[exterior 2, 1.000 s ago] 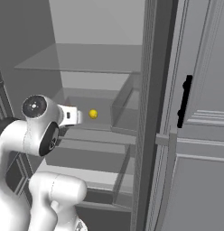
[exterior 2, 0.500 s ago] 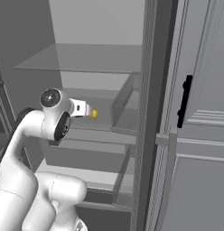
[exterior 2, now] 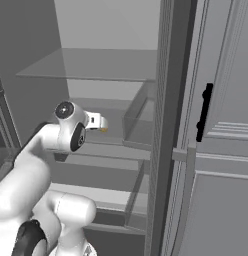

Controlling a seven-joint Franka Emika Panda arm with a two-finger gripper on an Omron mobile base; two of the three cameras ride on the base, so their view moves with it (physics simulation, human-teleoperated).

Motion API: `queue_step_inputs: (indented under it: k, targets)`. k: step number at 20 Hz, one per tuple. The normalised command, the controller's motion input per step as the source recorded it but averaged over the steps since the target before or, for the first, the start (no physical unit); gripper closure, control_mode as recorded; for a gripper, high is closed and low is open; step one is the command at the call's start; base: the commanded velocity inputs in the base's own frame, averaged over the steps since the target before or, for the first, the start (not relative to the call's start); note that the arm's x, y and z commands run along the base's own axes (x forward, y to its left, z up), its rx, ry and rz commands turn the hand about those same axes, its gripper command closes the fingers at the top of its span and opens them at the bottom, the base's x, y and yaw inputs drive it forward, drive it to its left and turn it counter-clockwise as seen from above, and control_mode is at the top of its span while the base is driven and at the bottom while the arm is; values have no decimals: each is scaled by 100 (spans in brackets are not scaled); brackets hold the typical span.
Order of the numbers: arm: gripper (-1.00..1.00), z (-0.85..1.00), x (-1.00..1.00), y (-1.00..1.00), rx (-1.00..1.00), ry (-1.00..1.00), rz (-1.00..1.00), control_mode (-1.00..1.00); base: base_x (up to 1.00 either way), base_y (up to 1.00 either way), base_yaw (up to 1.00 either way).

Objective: Place one lemon and one chicken drumstick in each tupperware on the nearby counter, to pack two identical lunches.

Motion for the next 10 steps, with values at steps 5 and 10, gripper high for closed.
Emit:
queue_step_inputs:
  k: [5, 10]
  targets:
    - [-100, -14, 50, 0, -1, 6, -1, -100, 0, 0, 0]
    - [-100, 0, 49, 0, 0, 13, 0, -100, 0, 0, 0]
